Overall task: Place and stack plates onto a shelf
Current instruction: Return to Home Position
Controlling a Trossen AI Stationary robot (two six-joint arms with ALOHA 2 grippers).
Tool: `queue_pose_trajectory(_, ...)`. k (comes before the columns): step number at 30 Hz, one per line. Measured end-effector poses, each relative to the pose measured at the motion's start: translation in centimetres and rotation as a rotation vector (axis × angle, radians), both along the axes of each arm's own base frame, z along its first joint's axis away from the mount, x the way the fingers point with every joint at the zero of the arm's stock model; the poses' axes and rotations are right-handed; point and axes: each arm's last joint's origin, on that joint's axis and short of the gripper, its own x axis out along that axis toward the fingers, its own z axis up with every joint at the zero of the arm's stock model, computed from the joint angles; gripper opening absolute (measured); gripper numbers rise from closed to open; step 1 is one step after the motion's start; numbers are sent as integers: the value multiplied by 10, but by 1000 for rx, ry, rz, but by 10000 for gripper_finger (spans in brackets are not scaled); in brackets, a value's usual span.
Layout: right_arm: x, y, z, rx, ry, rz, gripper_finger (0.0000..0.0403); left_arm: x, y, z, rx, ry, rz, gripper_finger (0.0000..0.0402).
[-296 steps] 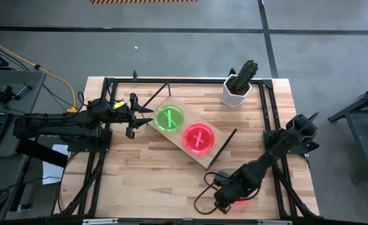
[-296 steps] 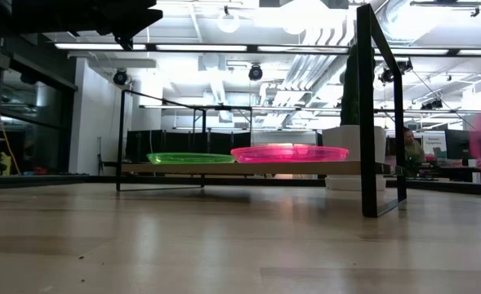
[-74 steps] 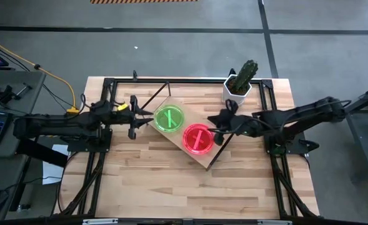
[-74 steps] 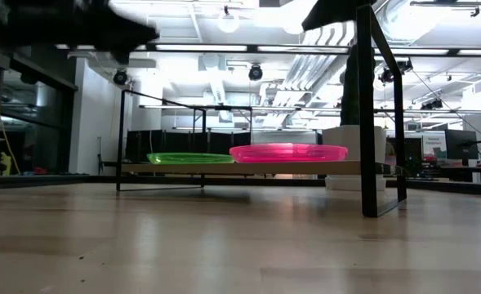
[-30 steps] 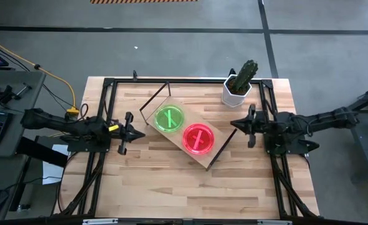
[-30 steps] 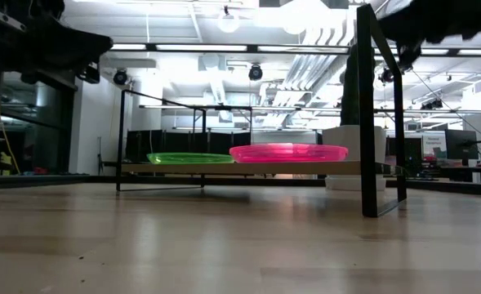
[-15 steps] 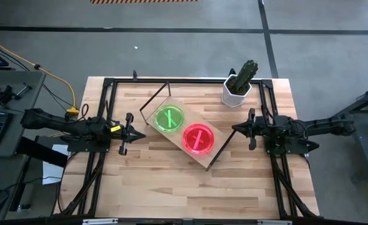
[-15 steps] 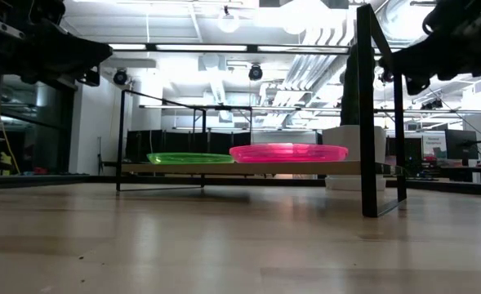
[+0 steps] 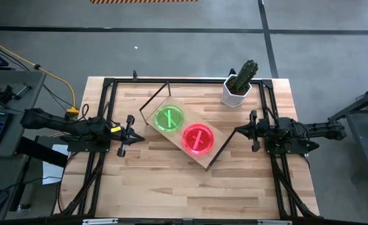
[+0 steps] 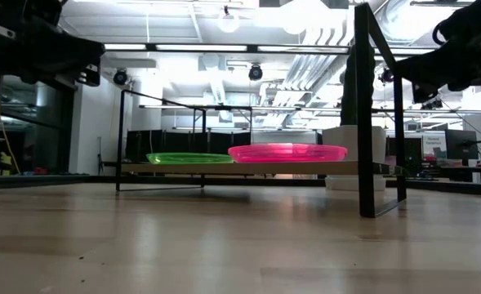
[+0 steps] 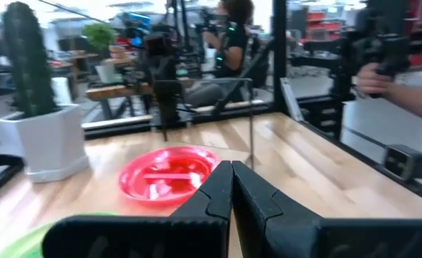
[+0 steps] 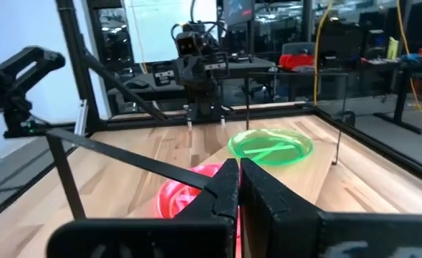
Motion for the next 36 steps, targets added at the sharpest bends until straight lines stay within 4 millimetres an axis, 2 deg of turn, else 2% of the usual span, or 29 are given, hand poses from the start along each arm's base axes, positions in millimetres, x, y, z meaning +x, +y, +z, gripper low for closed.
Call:
queue_pose_trajectory(5, 0, 0, 0, -18, 0, 13, 0, 1, 0, -2, 4, 20, -5, 0)
queue_pose_trajectory(18, 0, 0, 0, -18, 2, 14, 0, 1, 5, 2, 101, -27, 174, 0)
queue_pose_trajectory(24, 0, 0, 0, -11, 2, 14, 0, 1, 5, 0, 14, 2, 172, 0)
queue_pose_trajectory(36, -1, 1, 0, -10, -8, 18, 0, -5, 6, 1, 4, -11, 168, 0)
